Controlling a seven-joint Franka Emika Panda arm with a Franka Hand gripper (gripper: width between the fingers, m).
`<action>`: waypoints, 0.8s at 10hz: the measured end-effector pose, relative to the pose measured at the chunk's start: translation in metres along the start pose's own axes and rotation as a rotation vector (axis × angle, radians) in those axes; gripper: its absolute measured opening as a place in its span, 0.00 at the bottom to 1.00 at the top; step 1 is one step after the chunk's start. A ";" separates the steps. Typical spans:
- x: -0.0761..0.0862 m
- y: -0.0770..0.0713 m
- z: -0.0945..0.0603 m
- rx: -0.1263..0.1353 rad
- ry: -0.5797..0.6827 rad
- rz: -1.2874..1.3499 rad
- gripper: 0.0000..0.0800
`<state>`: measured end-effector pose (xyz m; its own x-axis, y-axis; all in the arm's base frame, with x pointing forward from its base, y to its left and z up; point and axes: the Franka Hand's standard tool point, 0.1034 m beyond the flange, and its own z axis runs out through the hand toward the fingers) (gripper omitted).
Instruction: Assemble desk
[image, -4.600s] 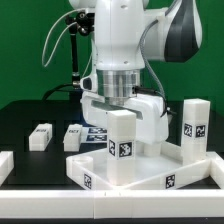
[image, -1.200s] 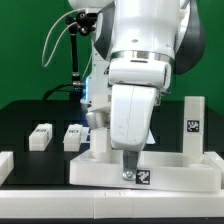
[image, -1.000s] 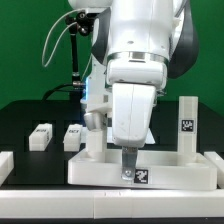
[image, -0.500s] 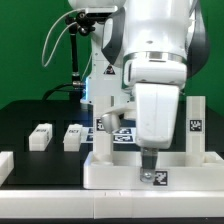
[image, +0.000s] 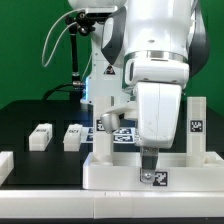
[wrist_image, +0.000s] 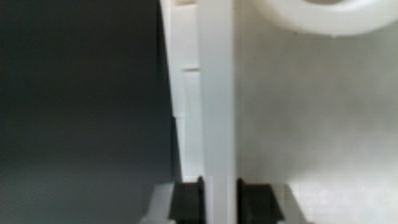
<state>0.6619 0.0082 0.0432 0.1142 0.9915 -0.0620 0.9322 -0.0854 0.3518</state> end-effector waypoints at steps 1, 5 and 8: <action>-0.002 -0.001 0.000 0.003 -0.002 -0.016 0.09; -0.006 -0.012 0.001 0.004 0.001 -0.022 0.09; -0.001 -0.011 0.003 0.008 0.004 -0.025 0.09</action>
Offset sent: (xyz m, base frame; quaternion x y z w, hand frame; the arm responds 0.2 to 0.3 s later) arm -0.0245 -0.0028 -0.0138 0.0270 0.0040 -0.0093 0.9996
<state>0.6528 0.0078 0.0365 0.0897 0.9937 -0.0672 0.9374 -0.0614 0.3427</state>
